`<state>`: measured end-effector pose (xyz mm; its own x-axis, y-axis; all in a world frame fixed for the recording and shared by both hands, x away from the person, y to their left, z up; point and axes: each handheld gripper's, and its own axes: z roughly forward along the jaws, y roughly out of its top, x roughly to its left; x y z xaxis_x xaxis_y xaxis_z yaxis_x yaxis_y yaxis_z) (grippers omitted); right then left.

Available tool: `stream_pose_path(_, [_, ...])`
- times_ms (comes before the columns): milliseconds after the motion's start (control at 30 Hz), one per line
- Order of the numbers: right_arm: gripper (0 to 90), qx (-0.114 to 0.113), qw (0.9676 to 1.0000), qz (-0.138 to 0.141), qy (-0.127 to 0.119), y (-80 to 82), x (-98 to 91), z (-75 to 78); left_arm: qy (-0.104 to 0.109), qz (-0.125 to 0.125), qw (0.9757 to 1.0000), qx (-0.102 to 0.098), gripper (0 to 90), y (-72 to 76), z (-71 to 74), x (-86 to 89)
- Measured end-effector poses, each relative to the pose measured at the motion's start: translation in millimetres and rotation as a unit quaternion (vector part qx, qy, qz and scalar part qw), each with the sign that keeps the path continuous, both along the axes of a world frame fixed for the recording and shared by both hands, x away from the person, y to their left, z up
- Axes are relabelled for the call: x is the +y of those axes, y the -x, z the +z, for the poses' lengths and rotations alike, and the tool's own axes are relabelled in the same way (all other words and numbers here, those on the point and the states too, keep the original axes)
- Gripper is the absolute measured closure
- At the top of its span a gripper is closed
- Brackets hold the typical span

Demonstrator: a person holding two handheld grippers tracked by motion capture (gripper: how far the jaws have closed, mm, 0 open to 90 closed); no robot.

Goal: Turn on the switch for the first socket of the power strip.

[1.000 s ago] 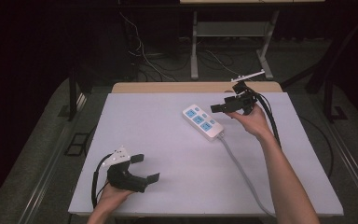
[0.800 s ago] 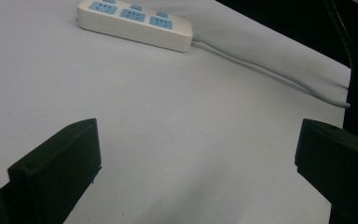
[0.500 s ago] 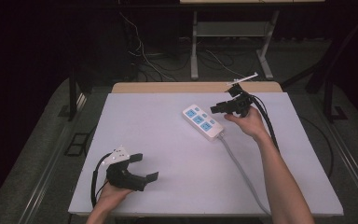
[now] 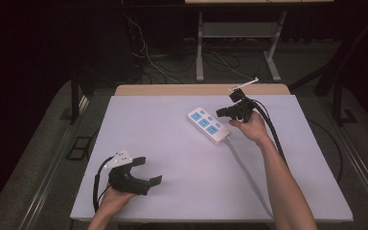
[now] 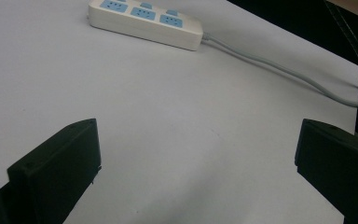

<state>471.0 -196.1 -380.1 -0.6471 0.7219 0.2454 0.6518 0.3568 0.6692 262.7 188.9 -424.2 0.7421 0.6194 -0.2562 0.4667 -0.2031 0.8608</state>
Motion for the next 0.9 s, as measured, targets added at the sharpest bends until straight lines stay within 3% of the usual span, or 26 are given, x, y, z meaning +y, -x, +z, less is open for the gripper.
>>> stream_pose_path(100, [89.2,0.005,1.0,0.007,0.003,-1.6,-0.6,-3.3,-0.002,0.0,1.0,0.0,0.0,-0.4,-0.2,0.0])
stream_pose_path(367, [89.2,0.014,0.9998,0.009,0.006,-4.8,-2.3,-8.6,-0.002,0.001,1.0,0.0,0.0,-0.5,-0.1,0.3])
stream_pose_path(900, [89.2,0.052,0.9983,0.023,0.011,-10.0,2.5,-27.5,-0.002,0.0,1.0,0.001,0.0,-1.0,-0.4,0.9])
